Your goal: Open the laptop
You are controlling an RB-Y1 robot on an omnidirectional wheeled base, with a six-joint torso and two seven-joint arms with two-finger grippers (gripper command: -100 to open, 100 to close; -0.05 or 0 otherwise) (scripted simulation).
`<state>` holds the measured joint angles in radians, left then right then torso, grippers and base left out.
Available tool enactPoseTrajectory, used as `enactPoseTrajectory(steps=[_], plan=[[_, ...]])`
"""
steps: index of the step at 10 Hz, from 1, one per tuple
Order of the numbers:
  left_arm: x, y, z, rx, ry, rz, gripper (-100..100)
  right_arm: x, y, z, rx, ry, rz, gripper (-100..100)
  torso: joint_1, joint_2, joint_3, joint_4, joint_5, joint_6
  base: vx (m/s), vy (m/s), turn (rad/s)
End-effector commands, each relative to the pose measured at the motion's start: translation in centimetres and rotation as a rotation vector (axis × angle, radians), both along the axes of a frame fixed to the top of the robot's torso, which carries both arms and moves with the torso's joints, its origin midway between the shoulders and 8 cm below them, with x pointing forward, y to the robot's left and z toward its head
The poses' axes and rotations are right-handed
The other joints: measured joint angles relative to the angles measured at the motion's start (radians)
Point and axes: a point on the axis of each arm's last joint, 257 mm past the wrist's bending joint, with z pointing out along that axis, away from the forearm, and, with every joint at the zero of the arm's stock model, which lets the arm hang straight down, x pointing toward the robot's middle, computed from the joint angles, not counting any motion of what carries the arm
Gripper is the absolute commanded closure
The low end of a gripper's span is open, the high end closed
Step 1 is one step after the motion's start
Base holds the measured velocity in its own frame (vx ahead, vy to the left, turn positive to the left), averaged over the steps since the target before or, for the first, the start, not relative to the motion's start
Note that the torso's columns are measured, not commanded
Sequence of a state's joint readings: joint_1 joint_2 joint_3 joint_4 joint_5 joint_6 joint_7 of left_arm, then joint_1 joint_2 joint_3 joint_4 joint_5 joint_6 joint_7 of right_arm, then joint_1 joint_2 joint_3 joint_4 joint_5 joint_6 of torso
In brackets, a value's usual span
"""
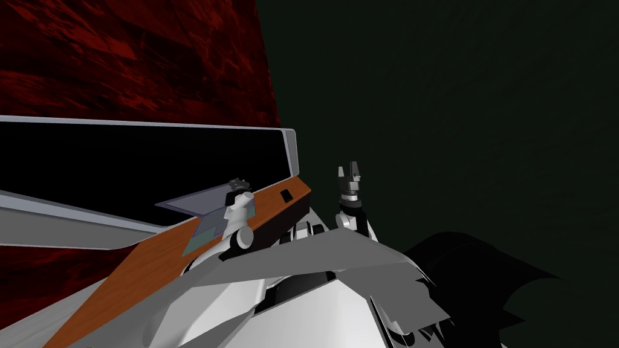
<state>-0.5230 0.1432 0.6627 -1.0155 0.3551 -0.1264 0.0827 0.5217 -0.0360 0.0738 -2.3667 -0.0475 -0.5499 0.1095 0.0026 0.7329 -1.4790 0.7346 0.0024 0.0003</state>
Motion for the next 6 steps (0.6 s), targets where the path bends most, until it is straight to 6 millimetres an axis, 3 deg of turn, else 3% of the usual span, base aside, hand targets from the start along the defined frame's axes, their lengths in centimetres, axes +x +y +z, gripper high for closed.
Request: enactPoseTrajectory(steps=[1,2,3,5,6], plan=[[-0.8,-0.7,-0.9,0.018,-0.019,0.008,100,0.0,0.0,0.0,0.000,0.000,0.000,0,-0.001,-0.001,0.000,0.000,-0.001,-0.001,0.003,0.034,-0.042],[-1.1,-0.5,-0.2,0.029,-0.040,0.021,100,0.0,0.0,0.0,0.000,0.000,0.000,0,0.000,0.000,0.000,-0.001,0.000,0.001,0.001,0.041,-0.046],[-1.6,-1.4,-1.3,0.034,-0.041,0.014,100,0.0,0.0,0.0,0.000,0.000,0.000,0,0.000,0.000,0.000,0.000,0.000,0.001,0.005,0.056,-0.080],[-2.0,-1.0,-0.3,0.052,-0.074,0.034,100,0.0,0.0,0.0,0.000,0.000,0.000,0,0.001,-0.001,-0.001,-0.001,0.001,0.001,-0.010,0.031,-0.031],[-2.6,-2.0,-1.1,0.061,-0.084,0.031,100,0.0,0.0,0.0,0.000,0.000,0.000,0,0.000,0.000,0.000,-0.001,0.001,0.000,0.003,0.040,-0.050]])
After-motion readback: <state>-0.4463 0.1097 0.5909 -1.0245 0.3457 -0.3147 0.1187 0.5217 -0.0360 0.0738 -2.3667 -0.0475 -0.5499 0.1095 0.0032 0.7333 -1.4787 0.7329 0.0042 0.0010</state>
